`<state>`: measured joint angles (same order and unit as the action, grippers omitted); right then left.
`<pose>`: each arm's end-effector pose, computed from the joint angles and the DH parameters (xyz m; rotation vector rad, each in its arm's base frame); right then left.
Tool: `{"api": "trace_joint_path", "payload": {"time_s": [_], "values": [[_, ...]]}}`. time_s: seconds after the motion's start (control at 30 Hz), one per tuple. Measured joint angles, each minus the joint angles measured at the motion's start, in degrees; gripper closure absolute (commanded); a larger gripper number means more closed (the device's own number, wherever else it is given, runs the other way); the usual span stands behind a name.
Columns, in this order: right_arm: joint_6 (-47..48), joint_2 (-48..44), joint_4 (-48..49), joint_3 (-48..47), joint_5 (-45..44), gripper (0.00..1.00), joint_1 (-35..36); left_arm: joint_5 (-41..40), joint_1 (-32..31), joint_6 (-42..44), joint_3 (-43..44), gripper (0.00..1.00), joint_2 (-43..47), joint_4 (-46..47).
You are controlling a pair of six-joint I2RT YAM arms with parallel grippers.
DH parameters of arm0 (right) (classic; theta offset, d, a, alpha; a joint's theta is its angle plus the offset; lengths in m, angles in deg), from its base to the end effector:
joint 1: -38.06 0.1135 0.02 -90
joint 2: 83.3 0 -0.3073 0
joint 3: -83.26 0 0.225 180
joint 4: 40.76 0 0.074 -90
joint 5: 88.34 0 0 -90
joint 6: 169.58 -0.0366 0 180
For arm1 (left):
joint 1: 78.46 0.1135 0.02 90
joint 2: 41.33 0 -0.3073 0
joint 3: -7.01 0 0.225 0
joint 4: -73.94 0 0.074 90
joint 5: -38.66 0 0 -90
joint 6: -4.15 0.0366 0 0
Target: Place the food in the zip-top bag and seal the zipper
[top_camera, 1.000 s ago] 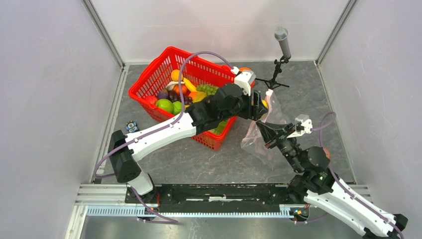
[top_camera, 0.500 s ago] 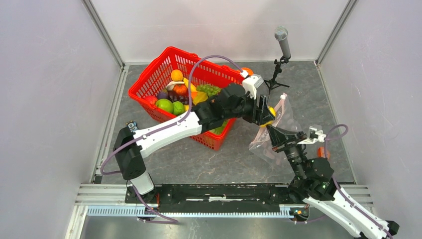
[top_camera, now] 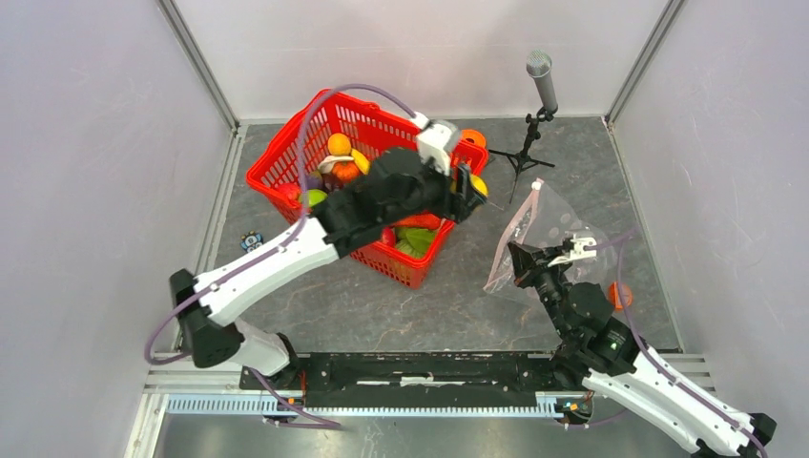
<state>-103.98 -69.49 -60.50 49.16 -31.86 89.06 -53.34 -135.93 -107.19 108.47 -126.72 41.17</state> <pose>0.0391 0.0161 0.2659 0.1003 1.5890 0.5775 0.1718 -0.2669 0.4503 0.5853 1.8767 -0.9019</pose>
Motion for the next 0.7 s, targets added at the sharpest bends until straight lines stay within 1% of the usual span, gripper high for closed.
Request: {"api": "trace_joint_path", "payload": {"time_s": [0.1,0.2,0.3,0.37,0.47,0.6,0.7], "values": [[0.87,2.80,1.05,0.00,1.05,1.00,0.00,-2.34,3.82,0.96,-0.74,0.61,4.66,-0.31],[2.10,5.60,2.73,0.00,3.04,1.00,0.00,-2.89,8.79,0.94,-3.69,0.61,8.39,-0.33],[3.50,7.80,5.05,-0.09,6.40,1.00,0.00,-3.85,11.69,0.94,-6.56,0.61,9.84,-0.61],[4.42,9.66,6.10,-0.63,8.70,1.00,0.00,-4.11,11.74,0.94,-7.54,0.61,9.75,-1.86],[5.49,12.02,7.23,-1.95,11.30,1.00,0.00,-5.05,11.39,1.14,-7.65,0.65,9.16,-4.81],[6.60,13.09,8.59,-3.04,13.92,1.00,0.00,-5.33,11.50,1.36,-7.65,0.61,8.55,-7.48],[7.45,12.96,9.01,-3.52,14.73,1.00,0.00,-2.73,11.56,1.29,-9.29,0.60,8.87,-5.64]]}}
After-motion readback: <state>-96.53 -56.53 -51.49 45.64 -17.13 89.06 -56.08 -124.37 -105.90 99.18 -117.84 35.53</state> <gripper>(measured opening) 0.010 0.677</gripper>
